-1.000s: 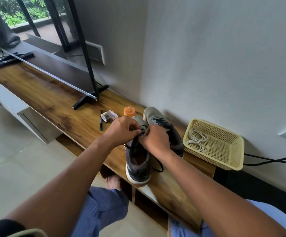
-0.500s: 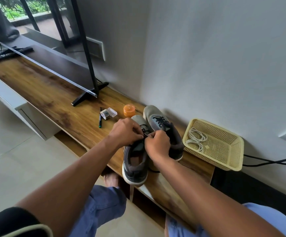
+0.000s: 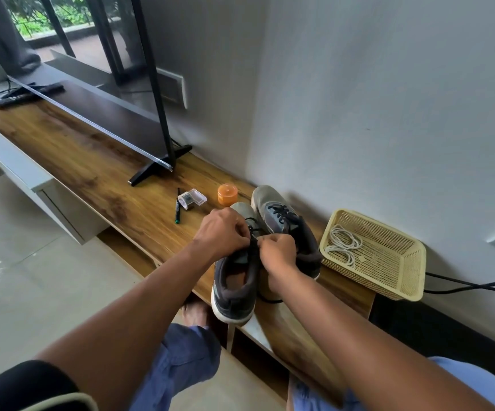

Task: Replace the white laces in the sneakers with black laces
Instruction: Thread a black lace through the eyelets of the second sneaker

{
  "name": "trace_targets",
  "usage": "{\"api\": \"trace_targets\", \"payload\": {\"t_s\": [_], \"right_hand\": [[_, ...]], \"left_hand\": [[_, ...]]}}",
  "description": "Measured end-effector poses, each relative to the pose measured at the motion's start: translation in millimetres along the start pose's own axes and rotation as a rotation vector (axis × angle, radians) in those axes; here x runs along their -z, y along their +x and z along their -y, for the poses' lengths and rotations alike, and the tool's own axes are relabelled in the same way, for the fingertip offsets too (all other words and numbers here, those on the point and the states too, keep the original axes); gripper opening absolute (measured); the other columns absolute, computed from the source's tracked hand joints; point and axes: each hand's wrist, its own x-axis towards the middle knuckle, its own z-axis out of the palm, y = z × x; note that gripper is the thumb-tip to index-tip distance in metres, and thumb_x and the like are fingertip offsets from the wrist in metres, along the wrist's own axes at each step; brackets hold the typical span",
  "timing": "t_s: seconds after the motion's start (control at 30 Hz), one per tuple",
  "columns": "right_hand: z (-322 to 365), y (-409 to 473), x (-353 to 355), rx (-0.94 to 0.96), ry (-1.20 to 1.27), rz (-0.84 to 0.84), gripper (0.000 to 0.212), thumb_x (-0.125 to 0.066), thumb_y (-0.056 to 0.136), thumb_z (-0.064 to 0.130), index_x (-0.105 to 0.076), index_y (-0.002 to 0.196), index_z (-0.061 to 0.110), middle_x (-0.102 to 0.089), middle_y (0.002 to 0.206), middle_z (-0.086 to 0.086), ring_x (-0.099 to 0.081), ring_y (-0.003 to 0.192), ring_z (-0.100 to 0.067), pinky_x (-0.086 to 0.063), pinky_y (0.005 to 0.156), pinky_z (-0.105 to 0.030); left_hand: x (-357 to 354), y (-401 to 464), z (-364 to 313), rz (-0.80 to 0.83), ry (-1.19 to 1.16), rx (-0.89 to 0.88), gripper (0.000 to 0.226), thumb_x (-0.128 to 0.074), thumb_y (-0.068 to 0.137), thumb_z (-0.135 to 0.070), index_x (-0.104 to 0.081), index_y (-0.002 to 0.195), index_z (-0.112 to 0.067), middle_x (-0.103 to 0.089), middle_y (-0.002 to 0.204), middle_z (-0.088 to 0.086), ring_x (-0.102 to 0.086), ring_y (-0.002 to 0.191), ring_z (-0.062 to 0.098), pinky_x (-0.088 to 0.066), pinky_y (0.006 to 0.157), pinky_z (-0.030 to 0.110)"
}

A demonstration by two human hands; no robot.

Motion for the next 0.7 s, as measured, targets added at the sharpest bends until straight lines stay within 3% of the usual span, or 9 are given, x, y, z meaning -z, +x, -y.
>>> {"api": "trace_targets", "payload": {"t_s": [0.13, 0.3, 0.4, 0.5, 0.57, 0.7], "right_hand": [[0.3, -4.3, 3.0, 0.112, -0.046, 0.019, 0.021, -0.065, 0.091, 0.013, -0.075, 0.074, 0.021, -0.074, 0.084, -0.001, -0.069, 0.089, -0.022, -0.059, 0.089, -0.046], [2.6, -5.9, 9.0, 0.277, -0.214, 0.024, 0.011, -0.068, 0.093, 0.020, -0.080, 0.092, 0.020, -0.075, 0.090, 0.004, -0.068, 0.092, -0.018, -0.052, 0.084, -0.032], [3.9, -7.3, 8.0, 0.315, -0.206, 0.031, 0.010, -0.070, 0.090, 0.024, -0.079, 0.090, 0.020, -0.075, 0.086, 0.007, -0.069, 0.088, -0.015, -0.055, 0.081, -0.032], [5.3, -6.7, 5.5, 0.283, -0.129, 0.041, 0.022, -0.065, 0.095, 0.029, -0.075, 0.081, 0.015, -0.072, 0.077, 0.002, -0.068, 0.082, -0.020, -0.053, 0.075, -0.035], [7.1, -3.5, 5.9, 0.246, -0.111, 0.040, 0.029, -0.060, 0.099, 0.028, -0.072, 0.079, 0.011, -0.071, 0.077, -0.003, -0.066, 0.081, -0.025, -0.050, 0.072, -0.036], [5.5, 2.6, 7.6, 0.211, -0.161, 0.028, 0.017, -0.063, 0.094, 0.014, -0.074, 0.085, 0.024, -0.073, 0.094, 0.002, -0.065, 0.091, -0.016, -0.047, 0.081, -0.027]], "left_hand": [[-2.4, 0.7, -0.6, -0.036, 0.024, 0.003, 0.007, -0.081, 0.083, -0.023, -0.078, 0.078, -0.027, -0.065, 0.075, -0.016, -0.061, 0.072, 0.001, -0.038, 0.056, 0.011], [-7.0, 2.5, 1.8, -0.042, -0.021, 0.036, 0.012, -0.079, 0.083, -0.019, -0.075, 0.074, -0.025, -0.068, 0.077, -0.012, -0.064, 0.075, 0.005, -0.045, 0.059, 0.015], [-8.2, 2.4, 1.9, -0.050, -0.057, 0.070, 0.011, -0.078, 0.083, -0.013, -0.076, 0.077, -0.022, -0.066, 0.077, -0.012, -0.065, 0.080, 0.009, -0.051, 0.066, 0.022], [-8.5, 1.7, 3.0, -0.078, -0.098, 0.074, 0.018, -0.073, 0.083, -0.006, -0.072, 0.092, -0.021, -0.067, 0.078, -0.008, -0.067, 0.081, 0.012, -0.053, 0.068, 0.025], [-9.2, 1.0, 4.1, -0.096, -0.164, 0.079, 0.040, -0.073, 0.082, -0.003, -0.058, 0.113, -0.024, -0.071, 0.080, -0.003, -0.069, 0.079, 0.013, -0.056, 0.068, 0.028], [-13.0, -2.0, 0.7, -0.101, -0.193, 0.015, 0.054, -0.075, 0.080, -0.001, -0.046, 0.117, -0.027, -0.071, 0.078, -0.003, -0.068, 0.074, 0.007, -0.043, 0.062, 0.017]]}}
